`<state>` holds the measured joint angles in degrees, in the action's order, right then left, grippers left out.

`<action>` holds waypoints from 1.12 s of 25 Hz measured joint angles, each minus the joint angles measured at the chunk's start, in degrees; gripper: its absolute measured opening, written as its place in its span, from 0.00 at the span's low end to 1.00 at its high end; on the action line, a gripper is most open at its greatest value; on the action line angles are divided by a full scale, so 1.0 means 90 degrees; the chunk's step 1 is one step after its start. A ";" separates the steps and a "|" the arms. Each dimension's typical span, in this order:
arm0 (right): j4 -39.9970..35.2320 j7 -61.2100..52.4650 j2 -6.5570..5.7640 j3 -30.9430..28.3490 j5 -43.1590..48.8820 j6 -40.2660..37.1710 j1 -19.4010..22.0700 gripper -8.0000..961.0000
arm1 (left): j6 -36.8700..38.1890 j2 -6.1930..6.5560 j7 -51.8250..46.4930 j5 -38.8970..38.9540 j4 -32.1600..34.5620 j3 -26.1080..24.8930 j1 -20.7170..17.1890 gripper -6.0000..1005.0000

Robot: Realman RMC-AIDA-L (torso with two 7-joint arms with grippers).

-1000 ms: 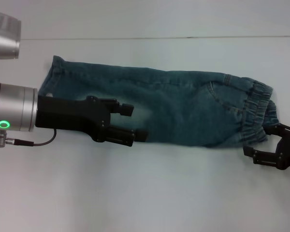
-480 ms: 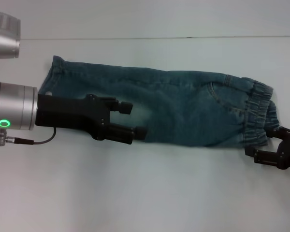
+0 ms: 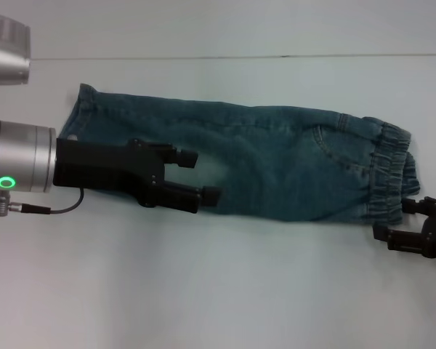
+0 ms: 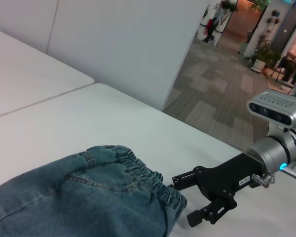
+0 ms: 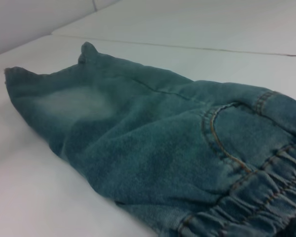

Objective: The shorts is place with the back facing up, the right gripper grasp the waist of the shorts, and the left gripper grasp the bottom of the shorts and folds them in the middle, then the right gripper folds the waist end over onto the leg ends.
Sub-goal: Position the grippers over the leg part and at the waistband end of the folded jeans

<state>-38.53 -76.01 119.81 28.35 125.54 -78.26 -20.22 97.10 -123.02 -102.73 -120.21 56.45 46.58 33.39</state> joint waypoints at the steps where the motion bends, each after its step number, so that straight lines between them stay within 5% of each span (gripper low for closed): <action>1: -0.0015 -0.0036 -0.0004 0.0000 0.0002 -0.0010 0.0008 0.91 | -0.0004 0.0002 0.0000 0.0000 0.0000 0.0000 0.0001 0.93; 20: -0.0274 -0.0036 -0.0006 0.0463 0.0006 -0.0126 -0.0035 0.90 | -0.0008 -0.0013 0.0004 -0.0002 0.0027 0.0000 0.0030 0.93; 28: -0.0105 0.0918 -0.0039 0.0427 -0.0095 -0.0220 0.0040 0.89 | -0.0007 -0.0062 0.0134 -0.0002 -0.0003 0.0000 0.0033 0.93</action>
<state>-39.47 -67.75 119.46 32.19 124.69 -80.24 -19.86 97.04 -123.58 -101.53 -120.23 56.42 46.58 33.69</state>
